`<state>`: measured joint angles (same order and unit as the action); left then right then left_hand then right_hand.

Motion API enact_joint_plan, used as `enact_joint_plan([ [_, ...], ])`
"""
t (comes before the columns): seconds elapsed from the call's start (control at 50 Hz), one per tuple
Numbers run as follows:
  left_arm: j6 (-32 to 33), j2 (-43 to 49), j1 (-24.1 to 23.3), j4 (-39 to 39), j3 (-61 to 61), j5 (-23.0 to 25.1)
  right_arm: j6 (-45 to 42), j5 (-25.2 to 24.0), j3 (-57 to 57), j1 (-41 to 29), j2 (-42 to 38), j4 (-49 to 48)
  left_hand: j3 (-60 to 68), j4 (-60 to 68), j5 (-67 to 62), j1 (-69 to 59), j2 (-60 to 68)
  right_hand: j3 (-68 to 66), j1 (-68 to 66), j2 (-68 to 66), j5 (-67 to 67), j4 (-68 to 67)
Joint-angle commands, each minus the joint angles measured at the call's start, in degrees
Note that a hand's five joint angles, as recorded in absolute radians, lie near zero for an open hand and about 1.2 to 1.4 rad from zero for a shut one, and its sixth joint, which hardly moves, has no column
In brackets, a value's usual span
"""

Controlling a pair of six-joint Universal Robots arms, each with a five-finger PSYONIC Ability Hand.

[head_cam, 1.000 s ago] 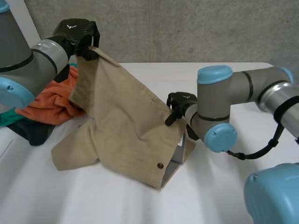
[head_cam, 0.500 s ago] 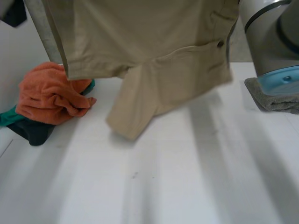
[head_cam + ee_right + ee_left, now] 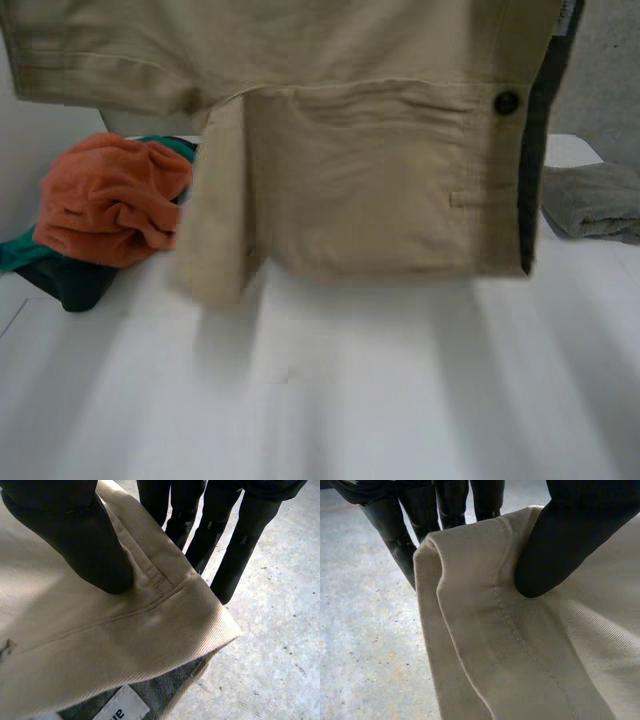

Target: Fold the laundry.

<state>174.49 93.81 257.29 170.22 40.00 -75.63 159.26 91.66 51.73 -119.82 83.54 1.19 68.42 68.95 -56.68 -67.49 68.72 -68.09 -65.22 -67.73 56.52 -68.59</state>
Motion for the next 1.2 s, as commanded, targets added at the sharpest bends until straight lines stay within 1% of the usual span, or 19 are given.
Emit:
enact_joint_plan([
  [0.02, 0.41, 11.21, -0.12, -1.65, -7.99, -1.72, 0.26, 0.97, -0.32, -0.15, -5.40, -1.36, 11.58, 11.05, -13.32, -12.51, 11.28, -11.91, -14.78, -12.27, 13.48, -11.41],
  [0.2, 2.17, 32.57, -4.61, -0.33, -16.96, -3.39, 0.61, 7.74, -0.32, -0.59, -21.57, -9.09, 11.58, 11.05, -13.32, -12.51, 11.28, -11.91, -14.78, -12.27, 13.48, -11.41],
  [0.28, 3.49, 42.84, -5.75, 1.60, -21.27, -3.91, 0.43, 9.93, 0.03, -0.85, -29.12, -15.68, 11.58, 11.05, -13.32, -12.51, 11.28, -11.91, -14.78, -12.27, 13.48, -11.41],
  [0.3, 4.01, 46.95, -5.84, 2.13, -22.93, -4.35, 0.26, 10.89, -0.05, -0.77, -32.36, -18.82, 11.58, 11.05, -13.32, -12.51, 11.28, -11.91, -14.78, -12.27, 13.48, -11.41],
  [0.36, 4.98, 53.04, -5.93, 2.92, -26.01, -5.49, -0.79, 13.26, -0.58, -0.33, -38.34, -25.06, 11.58, 11.05, -13.32, -12.51, 11.28, -11.91, -14.78, -12.27, 13.48, -11.41],
  [0.42, 6.21, 60.43, -5.75, 4.41, -31.02, -7.34, -1.50, 14.24, -1.37, 0.20, -42.83, -29.91, 11.58, 11.05, -13.32, -12.51, 11.28, -11.91, -14.78, -12.27, 13.48, -11.41],
  [0.44, 6.65, 63.58, -5.58, 4.76, -33.82, -7.60, -2.28, 14.07, -2.50, 0.63, -45.90, -33.32, 4.94, 4.41, -6.68, -5.87, 4.64, -3.07, -5.94, -3.42, 4.63, -2.56],
  [0.46, 6.65, 64.91, -5.40, 4.85, -35.24, -7.78, -2.64, 13.89, -3.21, 0.73, -47.49, -34.57, -4.12, -4.65, 2.38, 3.19, -4.42, 13.84, 10.97, 13.49, -12.28, 14.35],
  [0.5, 6.57, 67.29, -5.14, 4.68, -37.87, -7.78, -3.69, 13.80, -5.41, 0.73, -50.48, -36.95, -32.49, -33.01, 30.75, 31.56, -32.78, 50.84, 47.97, 50.48, -49.27, 51.34],
  [0.52, 6.48, 68.69, -5.14, 3.90, -40.06, -8.04, -5.26, 13.80, -7.68, 0.73, -53.02, -37.48, -58.42, -58.95, 56.68, 57.49, -58.72, 58.09, 55.22, 57.73, -56.52, 58.59],
  [0.56, 6.48, 69.32, -5.22, 2.75, -41.57, -8.40, -7.03, 14.15, -9.80, 0.81, -54.97, -36.88, -58.42, -58.95, 56.68, 57.49, -58.72, 58.09, 55.22, 57.73, -56.52, 58.59],
  [0.62, 7.18, 68.27, -5.66, 1.17, -42.46, -9.54, -8.01, 15.56, -11.83, 1.78, -54.63, -34.24, -58.42, -58.95, 56.68, 57.49, -58.72, 58.09, 55.22, 57.73, -56.52, 58.59],
  [0.72, 11.30, 62.74, -6.36, 0.90, -39.39, -11.03, -3.71, 14.86, -12.01, 3.10, -50.16, -29.06, -58.42, -58.95, 56.68, 57.49, -58.72, 58.09, 55.22, 57.73, -56.52, 58.59],
  [0.8, 15.79, 56.15, -7.07, 0.11, -33.24, -11.30, -2.82, 11.00, -10.52, 3.71, -44.97, -22.38, -58.42, -58.95, 56.68, 57.49, -58.72, 58.09, 55.22, 57.73, -56.52, 58.59],
  [0.88, 20.09, 48.51, -8.21, -2.17, -23.58, -11.21, -3.17, 5.03, -7.88, 4.42, -39.17, -13.78, -58.42, -58.95, 56.68, 57.49, -58.72, 58.09, 55.22, 57.73, -56.52, 58.59],
  [0.94, 22.99, 40.70, -9.26, -5.24, -12.44, -10.86, -4.66, -0.94, -4.29, 5.29, -33.91, -4.48, -58.42, -58.95, 56.68, 57.49, -58.72, 58.09, 55.22, 57.73, -56.52, 58.59],
  [1.0, 24.41, 34.36, -10.41, -7.27, -2.67, -9.72, -7.20, -5.16, -0.07, 6.35, -29.16, 3.53, -58.42, -58.95, 56.68, 57.49, -58.72, 58.09, 55.22, 57.73, -56.52, 58.59],
  [1.16, 28.79, 17.67, -12.60, -12.63, 28.59, -3.13, -16.07, -11.94, 14.60, 10.12, -21.50, 16.37, -58.42, -58.95, 56.68, 57.49, -58.72, 58.09, 55.22, 57.73, -56.52, 58.59],
  [1.2, 29.68, 14.05, -12.69, -12.99, 36.52, -1.64, -19.07, -13.52, 18.74, 11.27, -20.35, 17.88, -55.38, -55.90, 53.64, 54.45, -55.68, 54.40, 51.53, 54.05, -52.84, 54.91],
])
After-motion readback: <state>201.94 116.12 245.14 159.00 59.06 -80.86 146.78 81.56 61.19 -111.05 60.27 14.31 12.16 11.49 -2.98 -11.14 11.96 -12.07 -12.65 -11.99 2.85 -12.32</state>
